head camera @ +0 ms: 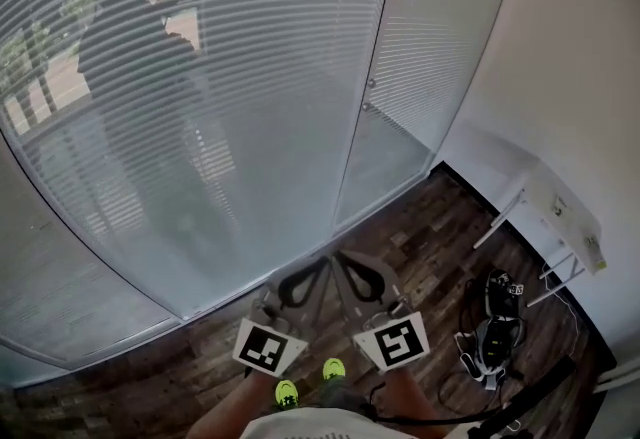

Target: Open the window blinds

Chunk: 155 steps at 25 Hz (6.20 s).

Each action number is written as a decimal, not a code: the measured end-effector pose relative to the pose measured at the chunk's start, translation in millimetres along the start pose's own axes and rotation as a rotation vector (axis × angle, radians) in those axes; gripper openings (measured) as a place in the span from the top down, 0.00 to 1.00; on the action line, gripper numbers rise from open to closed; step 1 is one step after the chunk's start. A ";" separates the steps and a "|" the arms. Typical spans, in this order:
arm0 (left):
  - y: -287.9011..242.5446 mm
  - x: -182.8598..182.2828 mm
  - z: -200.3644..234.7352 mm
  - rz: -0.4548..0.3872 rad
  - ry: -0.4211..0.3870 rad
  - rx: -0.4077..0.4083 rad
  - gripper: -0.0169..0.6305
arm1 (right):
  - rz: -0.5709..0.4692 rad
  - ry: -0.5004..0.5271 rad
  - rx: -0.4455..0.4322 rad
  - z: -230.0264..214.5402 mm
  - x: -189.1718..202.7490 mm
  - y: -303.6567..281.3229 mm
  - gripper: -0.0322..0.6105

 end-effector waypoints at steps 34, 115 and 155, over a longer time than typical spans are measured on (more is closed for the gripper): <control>-258.9 66.1 41.7 0.057 -0.088 -0.151 0.99 | -0.074 -0.062 -0.143 -259.0 69.7 -74.8 0.94; -478.2 225.2 240.4 0.098 -0.084 -0.322 0.99 | 0.324 0.410 -0.115 -478.8 270.9 -309.6 0.76; -464.7 220.1 242.0 0.113 -0.090 -0.285 0.99 | 0.210 -0.252 -0.037 -490.3 279.4 -307.2 0.76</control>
Point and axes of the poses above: the fingertips, and each gripper's own axes: y backward along the fingers, z to its left, x out of its underside, the point moved 6 cm from there along y, backward along the fingers, and after that the axes turned 2 degrees about -x, right-handed, at the moved point
